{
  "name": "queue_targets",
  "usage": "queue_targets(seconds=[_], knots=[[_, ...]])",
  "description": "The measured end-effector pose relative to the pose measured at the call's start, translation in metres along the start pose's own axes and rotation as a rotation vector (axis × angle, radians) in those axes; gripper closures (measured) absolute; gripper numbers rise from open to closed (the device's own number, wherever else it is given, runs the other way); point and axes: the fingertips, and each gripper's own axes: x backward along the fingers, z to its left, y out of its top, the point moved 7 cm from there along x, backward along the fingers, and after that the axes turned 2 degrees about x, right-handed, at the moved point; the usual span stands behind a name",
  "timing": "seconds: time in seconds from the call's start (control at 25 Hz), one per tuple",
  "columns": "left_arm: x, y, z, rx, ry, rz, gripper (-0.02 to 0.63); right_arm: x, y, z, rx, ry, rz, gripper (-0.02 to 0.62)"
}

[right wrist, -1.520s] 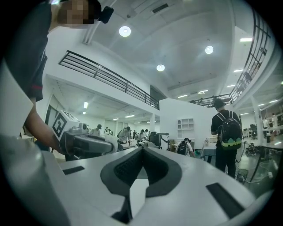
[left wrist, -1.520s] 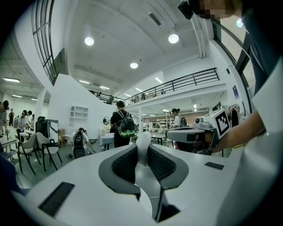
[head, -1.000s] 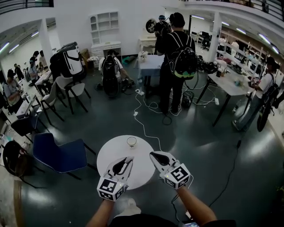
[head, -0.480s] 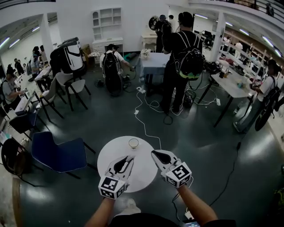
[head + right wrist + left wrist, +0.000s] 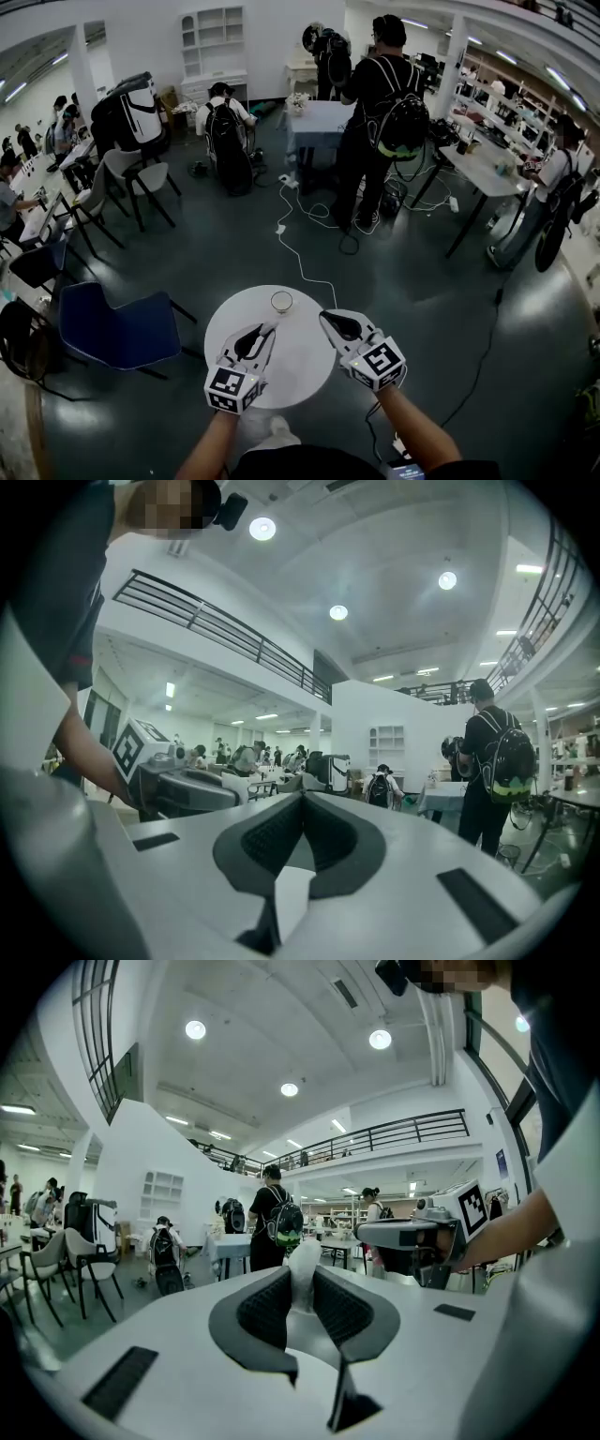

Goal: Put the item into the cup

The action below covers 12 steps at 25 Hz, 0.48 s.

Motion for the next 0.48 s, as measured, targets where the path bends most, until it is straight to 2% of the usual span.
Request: queue_targets(seconds=[0.48], knots=[[-0.017, -0.002, 0.086, 0.015, -0.045, 0.040, 0.525, -0.073, 0.003, 0.000, -0.026, -0.050, 0.057, 0.578]])
